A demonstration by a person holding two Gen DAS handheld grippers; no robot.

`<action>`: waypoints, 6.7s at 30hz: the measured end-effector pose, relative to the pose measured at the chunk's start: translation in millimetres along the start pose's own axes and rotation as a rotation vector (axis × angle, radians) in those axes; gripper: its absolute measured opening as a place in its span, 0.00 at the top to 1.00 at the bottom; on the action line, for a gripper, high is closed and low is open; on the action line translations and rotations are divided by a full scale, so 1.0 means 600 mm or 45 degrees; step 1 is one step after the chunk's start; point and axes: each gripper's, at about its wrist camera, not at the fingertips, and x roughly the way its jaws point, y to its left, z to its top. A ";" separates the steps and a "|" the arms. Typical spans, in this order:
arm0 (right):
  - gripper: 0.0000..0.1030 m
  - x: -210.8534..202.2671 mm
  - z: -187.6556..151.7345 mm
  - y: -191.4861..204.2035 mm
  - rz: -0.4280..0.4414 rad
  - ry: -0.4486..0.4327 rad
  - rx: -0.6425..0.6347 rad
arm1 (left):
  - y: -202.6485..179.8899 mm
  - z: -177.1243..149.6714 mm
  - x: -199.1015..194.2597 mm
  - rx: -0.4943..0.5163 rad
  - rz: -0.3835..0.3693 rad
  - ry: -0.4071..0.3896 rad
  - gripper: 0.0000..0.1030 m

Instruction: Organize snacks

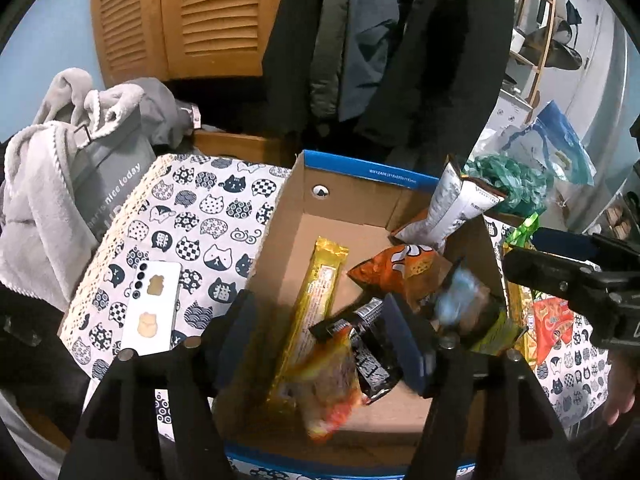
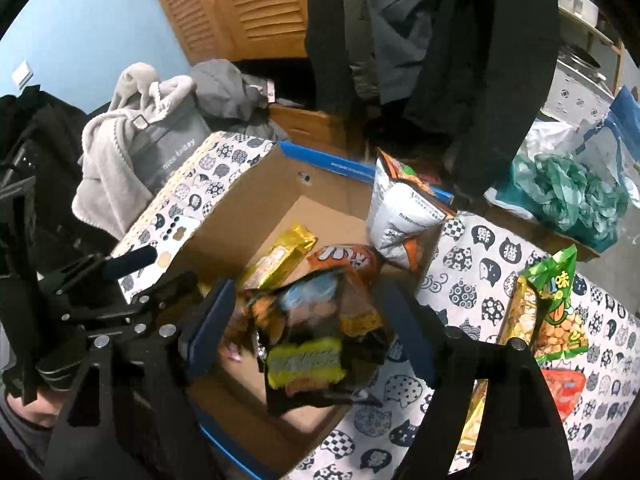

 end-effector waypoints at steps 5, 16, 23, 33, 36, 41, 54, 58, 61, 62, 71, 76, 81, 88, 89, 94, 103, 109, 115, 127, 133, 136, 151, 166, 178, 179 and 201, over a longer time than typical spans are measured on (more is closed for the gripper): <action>0.24 -0.014 0.001 -0.014 -0.017 -0.016 0.033 | -0.002 0.003 -0.006 0.003 0.001 -0.012 0.30; 0.24 -0.046 -0.022 -0.067 -0.072 -0.032 0.105 | -0.053 0.007 -0.017 0.067 -0.051 -0.028 0.30; 0.24 -0.070 -0.046 -0.107 -0.105 -0.039 0.149 | -0.099 0.008 -0.019 0.114 -0.079 -0.020 0.26; 0.24 -0.113 -0.084 -0.175 -0.146 -0.068 0.249 | -0.174 0.005 -0.022 0.202 -0.110 0.001 0.26; 0.24 -0.124 -0.095 -0.192 -0.153 -0.075 0.270 | -0.197 0.004 -0.024 0.235 -0.116 -0.007 0.26; 0.24 -0.145 -0.119 -0.225 -0.166 -0.088 0.298 | -0.237 0.002 -0.023 0.299 -0.115 -0.011 0.26; 0.24 -0.173 -0.171 -0.342 -0.222 -0.074 0.408 | -0.339 -0.011 0.003 0.454 -0.141 0.014 0.22; 0.24 -0.174 -0.185 -0.375 -0.248 -0.063 0.437 | -0.368 -0.019 0.023 0.494 -0.153 0.020 0.22; 0.24 -0.167 -0.197 -0.401 -0.271 -0.043 0.454 | -0.386 -0.021 0.046 0.494 -0.159 0.078 0.22; 0.24 -0.164 -0.202 -0.409 -0.277 -0.035 0.460 | -0.394 -0.022 0.057 0.493 -0.179 0.097 0.22; 0.24 -0.112 -0.236 -0.475 -0.321 0.068 0.522 | -0.430 -0.030 0.142 0.516 -0.165 0.181 0.22; 0.24 -0.076 -0.249 -0.497 -0.328 0.126 0.526 | -0.427 -0.035 0.179 0.515 -0.148 0.233 0.22; 0.24 -0.043 -0.260 -0.511 -0.336 0.184 0.531 | -0.422 -0.034 0.193 0.523 -0.129 0.235 0.22; 0.24 -0.009 -0.286 -0.528 -0.383 0.277 0.538 | -0.431 -0.036 0.195 0.537 -0.144 0.221 0.17; 0.24 -0.008 -0.291 -0.532 -0.389 0.286 0.543 | -0.431 -0.035 0.195 0.534 -0.149 0.222 0.17; 0.24 -0.022 -0.315 -0.564 -0.477 0.323 0.591 | -0.436 -0.029 0.197 0.495 -0.158 0.229 0.14; 0.24 -0.085 -0.383 -0.636 -0.645 0.354 0.734 | -0.474 -0.044 0.201 0.521 -0.223 0.281 0.14; 0.24 -0.143 -0.426 -0.672 -0.631 0.284 0.864 | -0.488 -0.051 0.209 0.510 -0.245 0.332 0.14; 0.24 -0.165 -0.399 -0.649 -0.478 0.165 0.756 | -0.486 -0.055 0.226 0.474 -0.245 0.388 0.14; 0.23 -0.105 -0.343 -0.546 -0.272 0.244 0.314 | -0.502 -0.063 0.268 0.430 -0.261 0.486 0.14; 0.23 -0.072 -0.360 -0.525 -0.267 0.305 0.230 | -0.516 -0.080 0.284 0.555 -0.189 0.504 0.14; 0.23 -0.059 -0.368 -0.531 -0.281 0.333 0.240 | -0.504 -0.082 0.286 0.565 -0.179 0.516 0.16; 0.31 -0.042 -0.368 -0.557 -0.313 0.348 0.374 | -0.459 -0.083 0.279 0.568 -0.162 0.540 0.67; 0.23 -0.121 -0.399 -0.565 -0.335 0.340 0.365 | -0.454 -0.091 0.266 0.532 -0.152 0.581 0.62; 0.22 -0.061 -0.376 -0.513 -0.188 0.436 0.166 | -0.448 -0.063 0.287 0.458 -0.159 0.552 0.35; 0.22 -0.059 -0.377 -0.513 -0.179 0.440 0.175 | -0.449 -0.062 0.288 0.458 -0.162 0.545 0.34; 0.81 -0.075 -0.371 -0.502 -0.151 0.364 0.348 | -0.458 -0.070 0.223 0.524 -0.209 0.452 0.70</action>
